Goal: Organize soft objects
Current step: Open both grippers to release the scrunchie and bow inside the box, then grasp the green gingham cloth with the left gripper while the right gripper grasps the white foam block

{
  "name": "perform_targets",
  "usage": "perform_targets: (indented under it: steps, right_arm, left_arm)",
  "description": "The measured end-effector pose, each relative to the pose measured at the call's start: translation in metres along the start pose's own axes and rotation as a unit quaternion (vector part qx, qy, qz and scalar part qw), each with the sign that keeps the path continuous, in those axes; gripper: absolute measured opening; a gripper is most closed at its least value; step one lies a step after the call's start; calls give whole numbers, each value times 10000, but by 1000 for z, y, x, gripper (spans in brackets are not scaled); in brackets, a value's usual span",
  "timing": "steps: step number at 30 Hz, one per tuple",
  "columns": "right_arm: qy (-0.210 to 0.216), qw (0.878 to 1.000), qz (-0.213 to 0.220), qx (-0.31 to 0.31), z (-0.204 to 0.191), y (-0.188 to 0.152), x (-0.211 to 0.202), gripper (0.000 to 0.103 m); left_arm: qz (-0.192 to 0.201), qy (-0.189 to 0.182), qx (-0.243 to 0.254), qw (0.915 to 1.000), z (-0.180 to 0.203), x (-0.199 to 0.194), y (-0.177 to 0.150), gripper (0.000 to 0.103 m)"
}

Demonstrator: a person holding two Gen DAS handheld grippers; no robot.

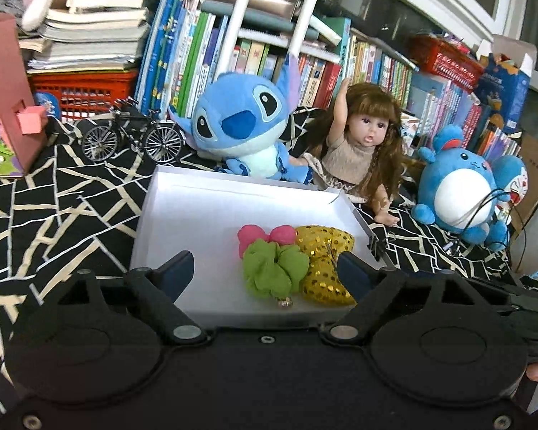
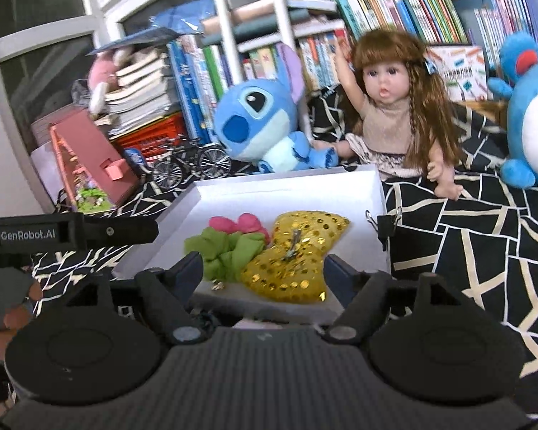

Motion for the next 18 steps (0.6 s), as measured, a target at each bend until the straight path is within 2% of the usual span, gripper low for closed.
perform_targets:
  steps: [14, 18]
  right_arm:
    - [258, 9979, 363, -474, -35, -47, -54, 90]
    - [290, 9971, 461, -527, -41, -59, -67, 94]
  left_arm:
    - [404, 229, 219, 9987, -1, -75, -50, 90]
    - [519, 362, 337, 9974, -1, -90, -64, 92]
Point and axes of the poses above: each gripper's, at about its wrist camera, not at the fingertips, and x roughly the way its jaws point, z to its right, y to its top, the point moved 6 cm from there along x, roughly the way its jaws point, and after that the axes turned 12 degrees about x, right-handed, at the moved point
